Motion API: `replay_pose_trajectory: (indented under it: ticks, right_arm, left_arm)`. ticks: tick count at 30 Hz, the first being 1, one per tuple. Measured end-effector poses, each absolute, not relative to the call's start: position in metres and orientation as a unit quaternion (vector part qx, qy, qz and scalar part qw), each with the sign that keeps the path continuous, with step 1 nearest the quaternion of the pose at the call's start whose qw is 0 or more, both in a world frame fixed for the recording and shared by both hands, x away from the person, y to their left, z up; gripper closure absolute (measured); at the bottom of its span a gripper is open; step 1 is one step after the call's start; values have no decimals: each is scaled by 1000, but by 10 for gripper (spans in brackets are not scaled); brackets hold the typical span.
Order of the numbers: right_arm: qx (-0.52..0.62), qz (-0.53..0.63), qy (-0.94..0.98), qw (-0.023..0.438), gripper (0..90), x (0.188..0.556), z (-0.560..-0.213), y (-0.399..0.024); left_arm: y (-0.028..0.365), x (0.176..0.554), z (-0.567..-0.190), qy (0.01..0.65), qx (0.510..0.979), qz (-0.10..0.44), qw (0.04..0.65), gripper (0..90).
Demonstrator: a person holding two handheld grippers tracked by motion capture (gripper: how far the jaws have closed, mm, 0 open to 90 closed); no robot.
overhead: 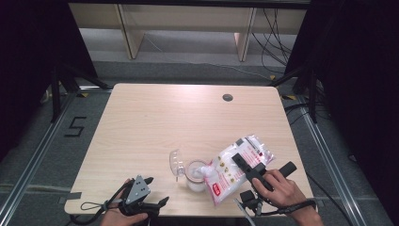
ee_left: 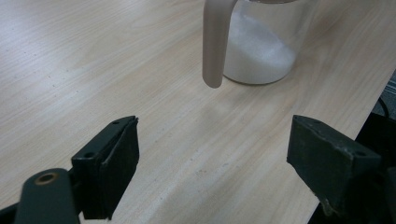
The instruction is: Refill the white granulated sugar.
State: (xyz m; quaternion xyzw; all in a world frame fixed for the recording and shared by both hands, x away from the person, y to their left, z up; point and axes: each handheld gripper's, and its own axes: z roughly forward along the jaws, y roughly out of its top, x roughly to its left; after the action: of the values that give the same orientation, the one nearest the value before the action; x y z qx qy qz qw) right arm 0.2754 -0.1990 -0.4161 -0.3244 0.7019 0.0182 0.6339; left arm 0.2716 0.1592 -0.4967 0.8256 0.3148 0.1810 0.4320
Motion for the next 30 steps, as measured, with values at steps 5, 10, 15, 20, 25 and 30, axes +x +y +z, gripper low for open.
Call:
replay_pose_trajectory:
  ticks: [5, 10, 15, 20, 25, 30]
  right_arm:
    - [-323, 19, 702, 634, 693, 275, -415, -199]
    - [-328, 16, 699, 635, 695, 276, -415, -200]
    - [-329, 17, 700, 634, 696, 276, -415, -199]
    - [-331, 15, 699, 634, 696, 276, -414, -199]
    - [-330, 15, 700, 633, 697, 276, -414, -200]
    - [-330, 17, 701, 632, 698, 276, -415, -199]
  left_arm:
    - [159, 272, -497, 314, 826, 181, 431, 166]
    - [159, 272, -497, 315, 825, 181, 432, 165]
    - [159, 272, -497, 314, 826, 182, 431, 165]
    - [159, 272, -497, 314, 826, 182, 432, 166]
    - [159, 272, -497, 314, 826, 182, 431, 165]
    - [160, 272, -496, 309, 831, 186, 423, 166]
